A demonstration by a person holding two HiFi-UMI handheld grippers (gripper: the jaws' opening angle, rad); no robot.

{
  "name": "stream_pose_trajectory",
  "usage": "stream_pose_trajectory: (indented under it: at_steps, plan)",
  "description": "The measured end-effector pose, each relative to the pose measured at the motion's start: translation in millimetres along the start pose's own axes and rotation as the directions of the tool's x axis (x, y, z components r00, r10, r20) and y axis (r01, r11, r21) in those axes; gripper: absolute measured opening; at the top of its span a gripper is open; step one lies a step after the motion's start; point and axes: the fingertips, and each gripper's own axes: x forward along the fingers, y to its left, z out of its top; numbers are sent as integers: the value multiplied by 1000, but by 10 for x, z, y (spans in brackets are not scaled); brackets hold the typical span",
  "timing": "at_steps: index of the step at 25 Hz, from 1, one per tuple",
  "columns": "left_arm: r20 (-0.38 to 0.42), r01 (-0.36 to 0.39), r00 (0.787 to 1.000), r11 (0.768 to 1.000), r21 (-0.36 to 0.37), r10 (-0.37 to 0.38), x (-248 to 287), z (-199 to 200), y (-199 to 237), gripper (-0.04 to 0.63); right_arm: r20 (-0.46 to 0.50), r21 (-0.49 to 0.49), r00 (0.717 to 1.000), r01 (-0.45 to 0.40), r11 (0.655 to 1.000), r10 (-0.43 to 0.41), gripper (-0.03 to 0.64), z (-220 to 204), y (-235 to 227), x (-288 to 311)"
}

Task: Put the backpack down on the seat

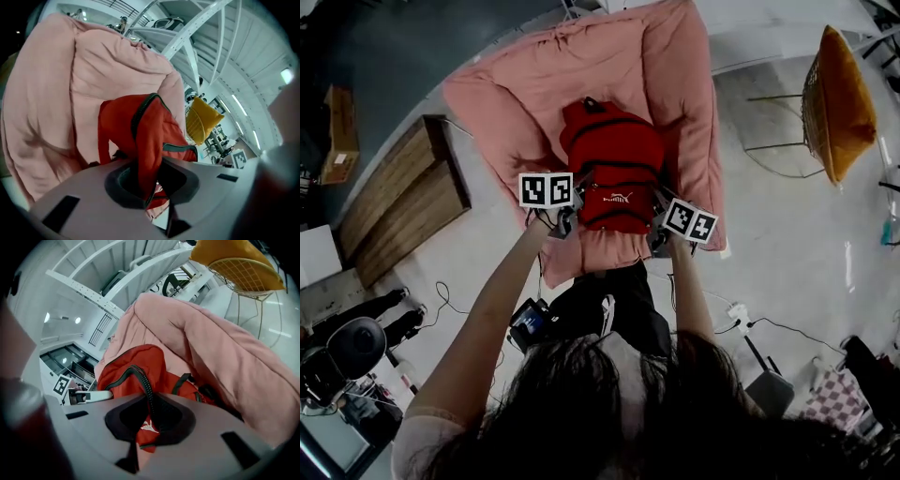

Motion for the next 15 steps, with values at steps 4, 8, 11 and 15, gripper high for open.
stream_pose_trajectory:
  at_steps: [4,8,11,15]
  plan:
    - [-31,-99,995,992,-73,97,165,-111,299,57,-71,-9,995,70,997,-71,44,-123,-206,263]
    - [-40,-93,995,995,-42,91,186,-141,307,63,-80,-58,987,138,989,-142,46,-150,-252,278]
    - [-16,-28,999,999,19,29,129,-110,222,294,-74,-119,980,176,977,-186,119,-151,-246,207]
    - [12,-18,1000,997,69,17,-82,-114,224,304,-32,-146,979,195,970,-201,245,-76,-177,24]
